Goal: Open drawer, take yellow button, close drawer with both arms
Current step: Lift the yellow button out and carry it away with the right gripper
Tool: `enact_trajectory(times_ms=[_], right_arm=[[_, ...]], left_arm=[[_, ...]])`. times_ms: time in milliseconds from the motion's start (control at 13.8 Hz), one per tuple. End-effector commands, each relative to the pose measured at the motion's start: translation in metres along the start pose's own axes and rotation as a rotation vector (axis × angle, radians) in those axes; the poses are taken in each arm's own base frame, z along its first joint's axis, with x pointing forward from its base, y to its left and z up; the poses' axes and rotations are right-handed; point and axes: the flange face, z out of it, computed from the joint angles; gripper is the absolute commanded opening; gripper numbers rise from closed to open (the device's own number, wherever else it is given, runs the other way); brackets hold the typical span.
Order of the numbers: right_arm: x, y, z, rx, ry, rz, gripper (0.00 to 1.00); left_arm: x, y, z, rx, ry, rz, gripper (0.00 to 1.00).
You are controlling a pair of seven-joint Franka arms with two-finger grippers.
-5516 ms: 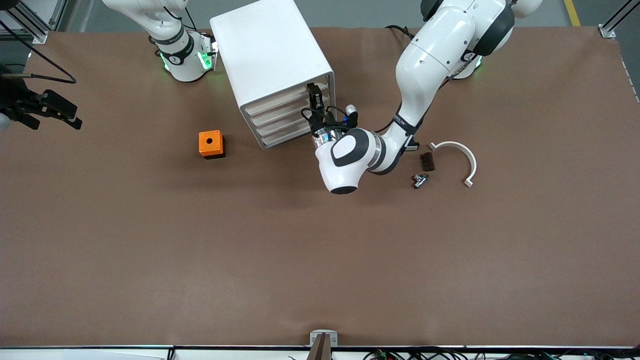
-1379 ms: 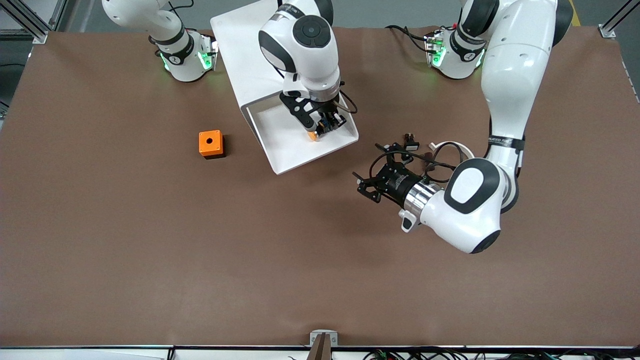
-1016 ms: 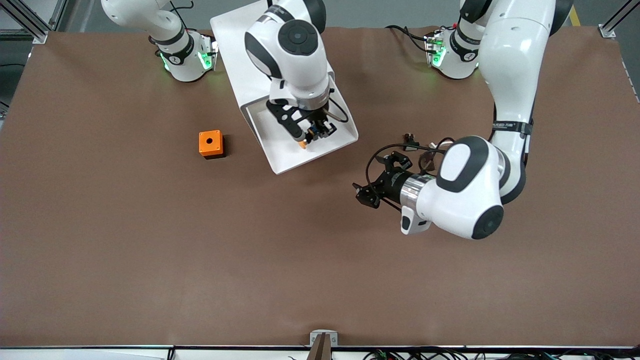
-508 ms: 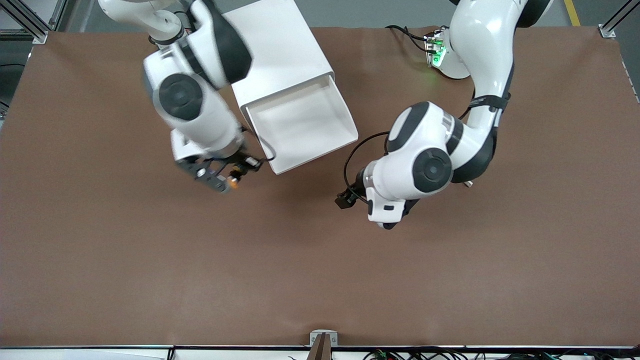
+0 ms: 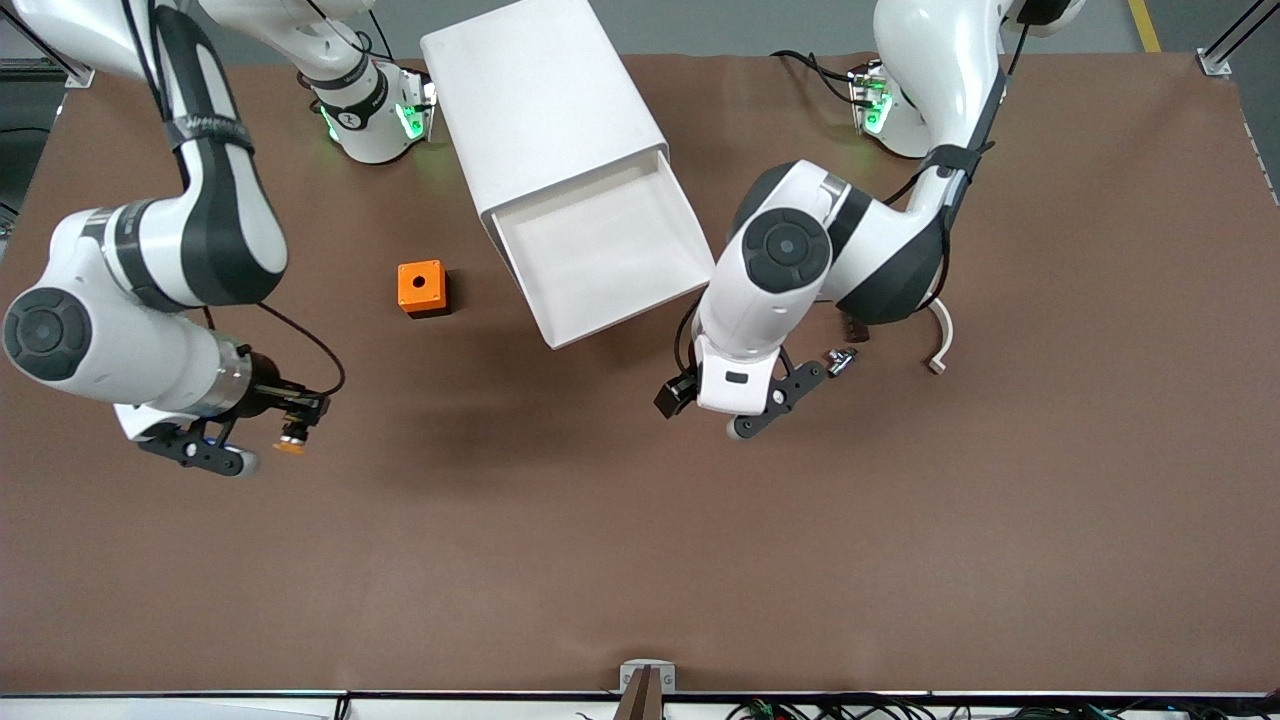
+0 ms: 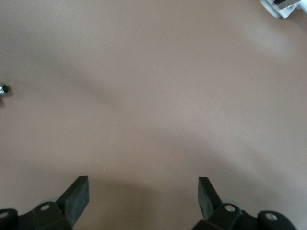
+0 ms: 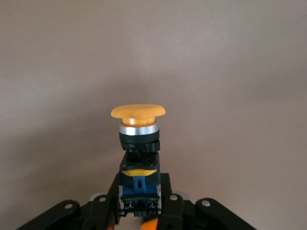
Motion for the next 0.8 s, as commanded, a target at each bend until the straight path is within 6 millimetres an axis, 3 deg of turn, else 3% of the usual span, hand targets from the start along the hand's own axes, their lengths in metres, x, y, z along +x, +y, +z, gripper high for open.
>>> enact_trajectory(times_ms=[0,435,726], right_arm=[[0.012,0.046,0.030,-0.003,0.037,-0.084,0.00],[0.051,0.132,0.098,-0.004,0.043,-0.144,0.00],[0.060,0.158,0.138,-0.004,0.034,-0.129,0.00]], left_arm=[[-0.020,-0.022,0.003,0.000,0.056,0.004,1.00],[-0.061,-0.019,0.026,0.040,0.060,0.012,1.00],[-0.081,-0.019,0.042,0.066,0.052,0.043,1.00]])
